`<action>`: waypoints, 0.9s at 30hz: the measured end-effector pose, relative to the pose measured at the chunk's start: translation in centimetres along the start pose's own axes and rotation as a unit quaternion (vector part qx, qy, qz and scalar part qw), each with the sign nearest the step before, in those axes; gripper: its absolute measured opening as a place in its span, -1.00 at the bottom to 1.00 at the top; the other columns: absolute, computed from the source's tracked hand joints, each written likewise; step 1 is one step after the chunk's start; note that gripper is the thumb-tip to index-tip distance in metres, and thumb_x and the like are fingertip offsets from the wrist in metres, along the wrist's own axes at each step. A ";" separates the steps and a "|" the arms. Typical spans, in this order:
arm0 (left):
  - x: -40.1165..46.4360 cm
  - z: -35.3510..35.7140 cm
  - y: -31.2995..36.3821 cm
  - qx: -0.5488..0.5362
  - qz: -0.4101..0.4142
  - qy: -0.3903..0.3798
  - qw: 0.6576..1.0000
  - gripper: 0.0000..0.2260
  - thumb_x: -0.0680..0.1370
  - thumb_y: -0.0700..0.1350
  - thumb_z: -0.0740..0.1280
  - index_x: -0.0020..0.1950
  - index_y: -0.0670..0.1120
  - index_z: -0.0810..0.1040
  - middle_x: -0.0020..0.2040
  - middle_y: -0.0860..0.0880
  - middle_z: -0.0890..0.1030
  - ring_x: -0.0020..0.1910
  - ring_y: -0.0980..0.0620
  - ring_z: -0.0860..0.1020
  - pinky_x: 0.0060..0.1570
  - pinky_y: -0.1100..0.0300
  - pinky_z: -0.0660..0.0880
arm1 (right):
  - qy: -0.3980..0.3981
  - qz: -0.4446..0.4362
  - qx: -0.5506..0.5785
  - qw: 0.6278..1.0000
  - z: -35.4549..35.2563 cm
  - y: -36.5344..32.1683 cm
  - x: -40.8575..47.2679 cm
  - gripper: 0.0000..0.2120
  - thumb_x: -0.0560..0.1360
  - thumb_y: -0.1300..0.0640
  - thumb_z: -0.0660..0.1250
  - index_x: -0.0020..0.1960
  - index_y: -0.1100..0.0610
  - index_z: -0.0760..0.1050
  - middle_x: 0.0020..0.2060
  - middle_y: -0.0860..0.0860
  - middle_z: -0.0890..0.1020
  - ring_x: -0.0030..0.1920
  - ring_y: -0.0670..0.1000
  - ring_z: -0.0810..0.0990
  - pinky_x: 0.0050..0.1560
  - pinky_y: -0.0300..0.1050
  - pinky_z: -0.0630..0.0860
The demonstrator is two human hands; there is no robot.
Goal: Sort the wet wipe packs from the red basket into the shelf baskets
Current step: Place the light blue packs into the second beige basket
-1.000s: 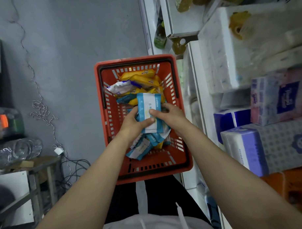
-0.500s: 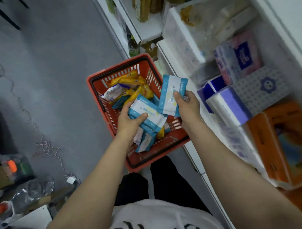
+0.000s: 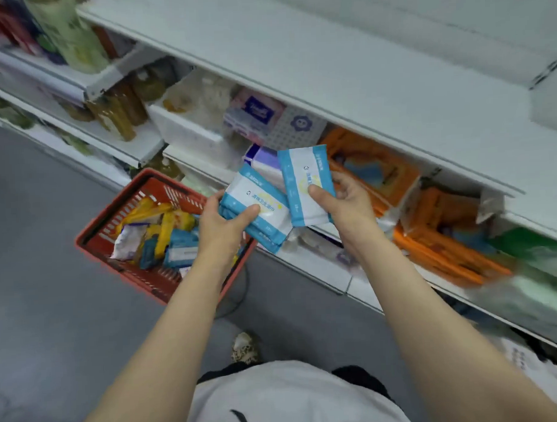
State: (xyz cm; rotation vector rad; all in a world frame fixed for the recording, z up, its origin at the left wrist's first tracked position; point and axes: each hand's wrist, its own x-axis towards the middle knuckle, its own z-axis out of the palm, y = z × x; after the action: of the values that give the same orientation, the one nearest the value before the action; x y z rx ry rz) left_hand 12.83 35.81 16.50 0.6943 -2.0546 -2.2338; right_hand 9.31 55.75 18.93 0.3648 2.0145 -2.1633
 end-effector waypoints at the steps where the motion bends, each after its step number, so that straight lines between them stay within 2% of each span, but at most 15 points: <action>1: -1.2 2.0 0.5 0.002 0.017 -0.012 1.000 -0.56 0.40 -0.24 0.52 0.22 -0.12 0.48 0.04 -0.03 0.66 -0.05 0.09 0.66 -0.11 0.20 0.58 | 0.008 -0.016 0.007 1.000 -1.9 -0.8 -1.3 -0.72 0.48 0.25 0.47 0.16 0.10 0.53 0.01 0.03 0.72 -0.04 -0.01 0.70 -0.01 -0.06 0.62; 4: -5.5 8.2 2.1 0.025 0.070 -0.035 0.997 -0.62 0.37 -0.17 0.56 0.10 0.02 0.51 0.03 -0.02 0.65 0.00 0.04 0.64 0.00 0.14 0.57 | 0.029 -0.059 0.009 0.998 -8.6 -2.8 -5.1 -0.74 0.48 0.21 0.47 0.13 0.07 0.54 -0.01 0.04 0.73 -0.06 0.03 0.70 -0.07 -0.02 0.61; 7: -11.2 15.1 3.2 0.010 0.116 -0.062 0.991 -0.60 0.40 -0.19 0.54 0.17 -0.06 0.49 0.06 -0.06 0.64 0.01 0.04 0.63 -0.01 0.19 0.57 | 0.056 -0.093 0.022 0.994 -16.7 -5.1 -9.4 -0.73 0.49 0.21 0.47 0.16 0.10 0.53 0.00 0.03 0.72 -0.03 0.03 0.71 -0.03 -0.02 0.65; 10: -17.4 22.0 3.9 -0.003 0.142 -0.096 0.985 -0.60 0.41 -0.21 0.53 0.18 -0.08 0.47 0.04 -0.04 0.63 -0.05 0.16 0.63 -0.11 0.28 0.55 | 0.098 -0.132 0.017 0.986 -24.9 -7.4 -14.2 -0.70 0.49 0.20 0.46 0.20 0.14 0.53 0.02 0.07 0.71 -0.07 0.01 0.71 -0.14 -0.11 0.63; 12: -20.9 26.5 4.2 -0.020 0.155 -0.130 0.979 -0.63 0.42 -0.25 0.51 0.16 -0.08 0.47 -0.01 0.00 0.63 -0.14 0.25 0.62 -0.18 0.36 0.52 | 0.132 -0.169 0.026 0.976 -30.1 -8.4 -16.8 -0.75 0.49 0.23 0.45 0.15 0.12 0.55 -0.01 0.07 0.71 -0.11 -0.01 0.69 -0.16 -0.12 0.61; 15: -25.8 32.8 4.4 -0.032 0.161 -0.171 0.972 -0.61 0.42 -0.25 0.51 0.17 -0.09 0.47 0.00 0.02 0.63 -0.12 0.24 0.62 -0.18 0.36 0.51 | 0.190 -0.203 0.036 0.960 -37.0 -9.0 -20.4 -0.78 0.48 0.26 0.46 0.08 0.06 0.58 -0.04 0.01 0.71 -0.09 -0.05 0.67 -0.09 -0.13 0.60; 18: -29.5 37.4 4.2 -0.028 0.169 -0.195 0.966 -0.60 0.42 -0.23 0.51 0.20 -0.10 0.47 0.00 0.02 0.64 -0.11 0.25 0.63 -0.18 0.36 0.52 | 0.232 -0.216 0.041 0.947 -42.7 -9.1 -23.0 -0.78 0.49 0.25 0.46 0.10 0.07 0.59 0.00 0.00 0.71 -0.05 -0.06 0.67 -0.06 -0.16 0.58; 21: -31.9 42.0 4.4 -0.016 0.181 -0.219 0.959 -0.58 0.42 -0.20 0.52 0.21 -0.08 0.47 0.05 0.03 0.63 -0.07 0.26 0.62 -0.15 0.37 0.52 | 0.287 -0.227 0.065 0.928 -47.9 -9.0 -24.8 -0.76 0.46 0.23 0.49 0.10 0.08 0.57 0.00 0.04 0.71 -0.06 -0.04 0.67 -0.03 -0.10 0.61; 24: -33.3 46.7 4.3 0.003 0.192 -0.235 0.953 -0.56 0.39 -0.15 0.55 0.20 -0.04 0.47 0.07 0.04 0.62 -0.03 0.22 0.61 -0.05 0.29 0.54 | 0.343 -0.222 0.108 0.906 -52.2 -8.0 -26.0 -0.74 0.45 0.30 0.48 0.07 0.12 0.52 -0.06 0.05 0.71 -0.12 -0.05 0.67 -0.01 -0.11 0.61; 27: -34.7 51.9 3.7 -0.006 0.199 -0.258 0.945 -0.58 0.39 -0.16 0.55 0.16 -0.02 0.47 0.05 0.06 0.62 -0.06 0.25 0.60 -0.05 0.32 0.53 | 0.380 -0.210 0.124 0.892 -57.1 -7.4 -27.0 -0.74 0.45 0.29 0.49 0.08 0.19 0.50 -0.07 0.05 0.72 -0.12 -0.03 0.68 0.01 -0.09 0.61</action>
State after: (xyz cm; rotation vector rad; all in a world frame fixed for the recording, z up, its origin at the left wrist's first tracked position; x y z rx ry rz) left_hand 25.50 95.08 31.99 -0.3353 -2.1153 -2.3335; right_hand 36.84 111.91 30.27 1.0420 2.3420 -2.8836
